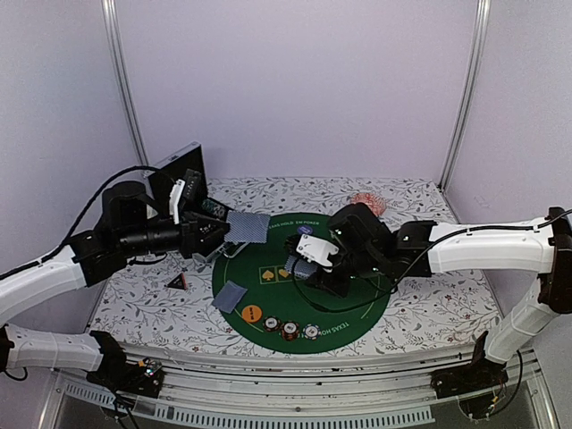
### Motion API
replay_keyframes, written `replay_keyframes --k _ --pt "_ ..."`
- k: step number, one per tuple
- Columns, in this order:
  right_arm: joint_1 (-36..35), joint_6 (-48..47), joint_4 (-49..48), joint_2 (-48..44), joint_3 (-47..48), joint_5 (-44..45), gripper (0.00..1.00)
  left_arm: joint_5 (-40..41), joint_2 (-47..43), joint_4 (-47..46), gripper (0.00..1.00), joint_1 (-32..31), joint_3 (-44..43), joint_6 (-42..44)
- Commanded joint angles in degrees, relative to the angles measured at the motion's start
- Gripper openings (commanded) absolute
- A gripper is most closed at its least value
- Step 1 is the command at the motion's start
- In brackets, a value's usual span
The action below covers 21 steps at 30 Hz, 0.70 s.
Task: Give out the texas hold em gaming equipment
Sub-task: Distribute the poker card in the small blind area.
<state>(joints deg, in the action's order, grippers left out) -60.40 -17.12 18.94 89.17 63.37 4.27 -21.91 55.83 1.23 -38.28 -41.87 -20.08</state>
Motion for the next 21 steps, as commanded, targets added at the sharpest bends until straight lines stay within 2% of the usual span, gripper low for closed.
replay_keyframes --k 1,6,12,21 --pt "0.63 1.25 -1.61 -2.82 -0.91 0.99 0.43 7.03 -0.13 0.16 0.00 3.63 -1.17 -4.52" --pt "0.70 1.71 -1.60 -3.29 -1.17 1.38 0.42 14.29 5.82 -7.81 0.00 5.41 0.61 -8.49" --pt "0.81 3.33 -1.33 -3.86 -1.27 1.58 0.43 15.16 20.84 -22.87 0.00 8.19 -1.10 -15.49" --pt "0.81 5.67 0.43 -4.95 -0.82 1.89 0.43 11.85 50.46 -35.73 0.00 8.23 -16.37 -26.70"
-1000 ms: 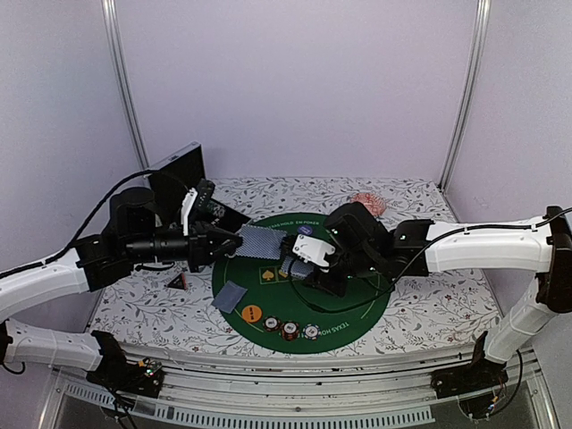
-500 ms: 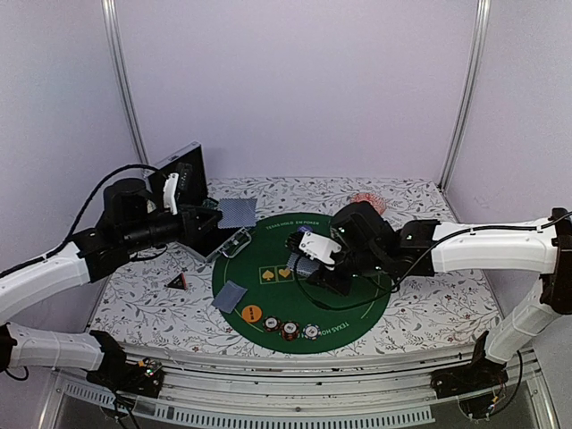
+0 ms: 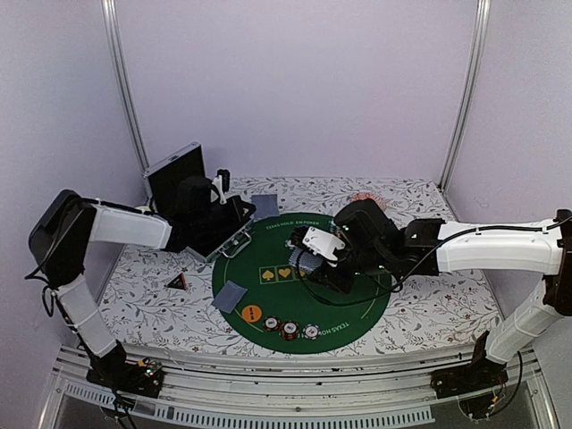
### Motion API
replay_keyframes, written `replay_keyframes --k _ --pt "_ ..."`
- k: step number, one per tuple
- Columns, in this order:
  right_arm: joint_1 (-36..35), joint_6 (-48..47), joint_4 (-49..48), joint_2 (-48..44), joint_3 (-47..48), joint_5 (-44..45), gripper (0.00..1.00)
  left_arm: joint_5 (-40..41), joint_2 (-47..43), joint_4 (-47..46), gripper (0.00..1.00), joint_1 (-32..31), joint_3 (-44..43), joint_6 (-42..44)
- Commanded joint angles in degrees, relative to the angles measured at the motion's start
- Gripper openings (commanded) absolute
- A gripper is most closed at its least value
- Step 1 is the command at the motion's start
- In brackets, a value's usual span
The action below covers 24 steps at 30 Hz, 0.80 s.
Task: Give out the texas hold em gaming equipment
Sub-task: Distribute the poker card in the small blind area.
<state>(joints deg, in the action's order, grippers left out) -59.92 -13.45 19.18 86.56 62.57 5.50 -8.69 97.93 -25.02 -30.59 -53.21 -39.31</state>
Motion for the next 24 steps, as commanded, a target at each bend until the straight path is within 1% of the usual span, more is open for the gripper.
replay_keyframes --k 1,3,6,9,12,15,20,24 --pt "0.33 2.17 0.38 -2.53 -0.06 0.67 0.43 -0.68 10.73 -11.32 0.00 0.54 -5.88 -8.85" --pt "0.33 2.55 0.88 -2.90 -0.06 0.88 0.43 1.82 15.31 -13.52 0.00 0.54 -7.82 -11.05" --pt "0.33 2.90 1.52 -3.36 0.15 1.06 0.43 4.07 21.52 -12.06 0.00 0.30 -13.52 -11.80" --pt "0.33 3.24 1.97 -3.58 0.20 1.47 0.43 4.97 25.80 -11.91 0.00 -0.27 -16.59 -14.08" --pt "0.33 3.42 2.32 -3.97 0.27 1.54 0.43 7.70 27.40 -10.22 0.00 -0.52 -16.93 -17.35" --pt "0.33 3.76 2.46 -4.28 0.17 1.61 0.42 9.16 28.39 -10.59 0.00 -0.69 -15.87 -20.02" --pt "0.33 3.87 2.44 -4.37 0.23 1.66 0.42 6.07 31.23 -11.79 0.00 -1.06 -16.04 -22.82" --pt "0.33 4.00 2.60 -4.47 0.18 1.73 0.42 6.27 32.21 -11.37 0.00 -1.89 -15.79 -23.64"
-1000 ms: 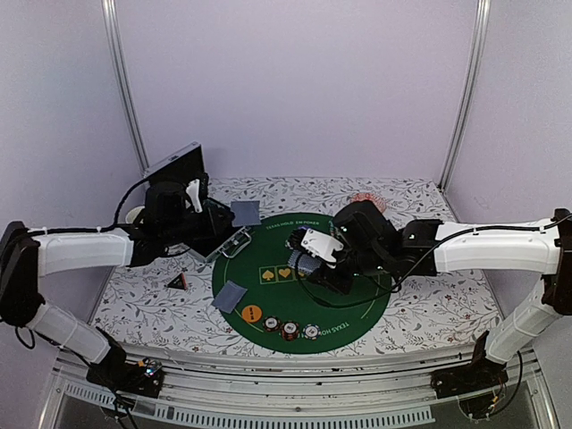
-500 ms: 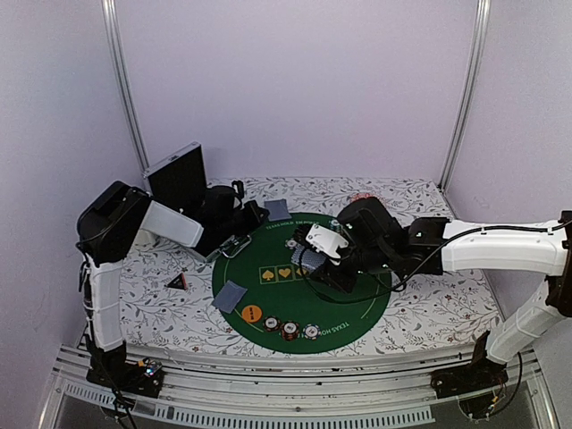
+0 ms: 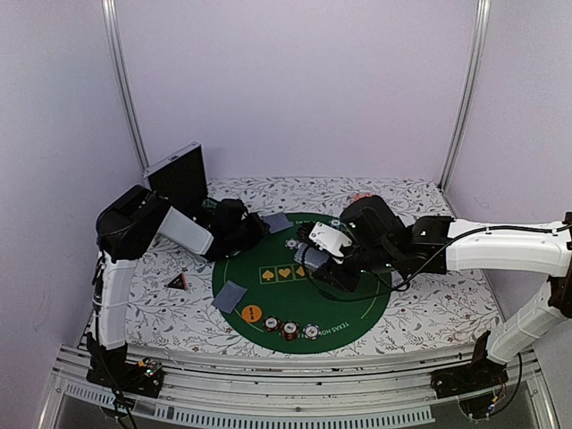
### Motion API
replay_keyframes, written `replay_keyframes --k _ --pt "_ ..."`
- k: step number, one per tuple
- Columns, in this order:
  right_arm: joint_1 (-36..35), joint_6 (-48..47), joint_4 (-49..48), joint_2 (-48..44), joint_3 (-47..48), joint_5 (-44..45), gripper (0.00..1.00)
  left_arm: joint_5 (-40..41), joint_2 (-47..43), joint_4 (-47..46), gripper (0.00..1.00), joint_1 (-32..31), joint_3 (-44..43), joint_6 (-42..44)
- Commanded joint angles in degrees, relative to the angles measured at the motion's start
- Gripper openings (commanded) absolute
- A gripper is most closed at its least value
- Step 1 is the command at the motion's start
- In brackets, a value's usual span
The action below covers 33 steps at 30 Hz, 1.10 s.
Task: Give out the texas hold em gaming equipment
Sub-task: Distribute the poker card in the small blind area.
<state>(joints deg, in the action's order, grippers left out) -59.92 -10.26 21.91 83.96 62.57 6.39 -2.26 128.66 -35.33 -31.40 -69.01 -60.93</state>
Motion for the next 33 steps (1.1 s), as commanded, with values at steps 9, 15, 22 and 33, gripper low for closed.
replay_keyframes --k 9,15,22,33 --pt "0.33 1.03 0.11 -2.22 -0.12 0.82 0.42 0.36 0.32 2.14 0.22 -2.07 0.20 -1.65" --pt "0.33 0.93 0.03 -2.44 -0.29 0.62 0.42 7.06 -6.05 3.59 0.42 -3.93 3.79 1.30" --pt "0.33 0.98 0.01 -3.03 -0.61 0.89 0.42 5.98 -13.20 4.23 0.48 -4.32 9.31 -0.28" --pt "0.33 0.74 -0.45 -3.16 -0.91 0.73 0.43 3.64 -37.28 7.78 0.71 -8.17 17.48 22.27"
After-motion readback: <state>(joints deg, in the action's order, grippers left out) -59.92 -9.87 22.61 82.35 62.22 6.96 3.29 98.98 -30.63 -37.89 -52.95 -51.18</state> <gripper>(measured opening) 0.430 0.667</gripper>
